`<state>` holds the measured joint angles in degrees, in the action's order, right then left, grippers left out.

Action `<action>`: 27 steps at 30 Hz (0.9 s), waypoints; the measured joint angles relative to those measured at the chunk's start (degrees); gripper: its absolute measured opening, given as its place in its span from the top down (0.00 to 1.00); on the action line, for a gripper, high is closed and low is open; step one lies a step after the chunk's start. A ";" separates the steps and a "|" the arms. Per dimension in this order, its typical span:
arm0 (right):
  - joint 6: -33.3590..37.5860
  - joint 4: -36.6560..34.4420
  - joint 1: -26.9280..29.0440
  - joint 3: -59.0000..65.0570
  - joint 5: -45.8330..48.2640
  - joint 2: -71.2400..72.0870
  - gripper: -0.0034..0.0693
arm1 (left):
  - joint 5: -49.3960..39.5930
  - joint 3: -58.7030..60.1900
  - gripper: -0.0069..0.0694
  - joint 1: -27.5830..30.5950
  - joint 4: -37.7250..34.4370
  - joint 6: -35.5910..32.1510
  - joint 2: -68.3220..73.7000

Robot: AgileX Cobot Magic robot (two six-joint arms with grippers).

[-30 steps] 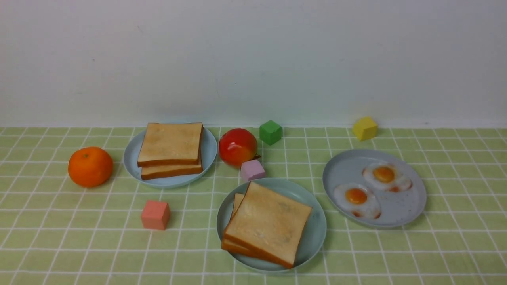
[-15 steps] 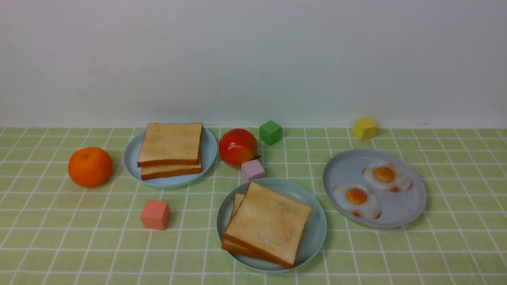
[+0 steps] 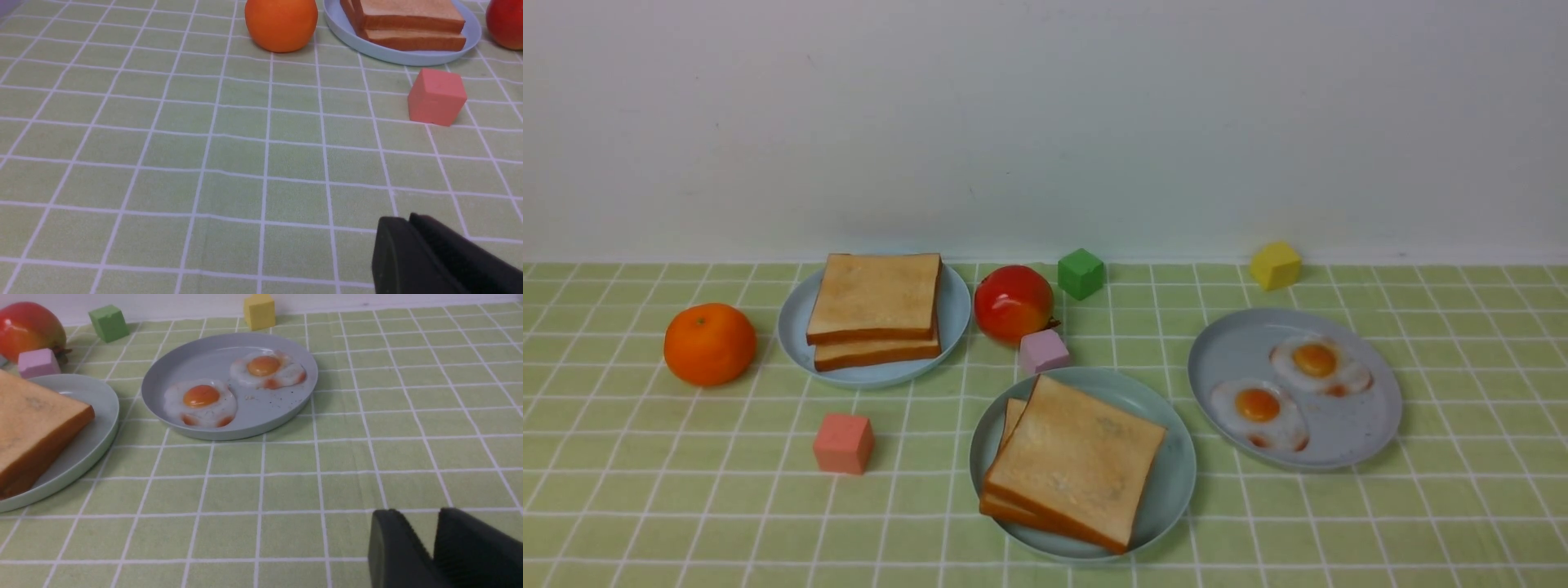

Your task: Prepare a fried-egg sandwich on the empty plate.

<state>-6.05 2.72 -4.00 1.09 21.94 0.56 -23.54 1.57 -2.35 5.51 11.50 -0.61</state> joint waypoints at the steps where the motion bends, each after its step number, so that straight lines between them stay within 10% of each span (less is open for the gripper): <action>1: 0.00 0.00 0.00 0.00 0.00 0.00 0.70 | 0.00 0.00 0.86 0.00 0.00 0.00 0.00; 27: 0.00 -0.15 0.00 0.00 0.00 0.00 0.65 | 0.00 0.00 0.82 0.00 0.00 0.00 0.00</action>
<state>-6.05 2.57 -4.00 1.09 21.94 0.56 -23.54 1.57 -2.35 5.51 11.50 -0.61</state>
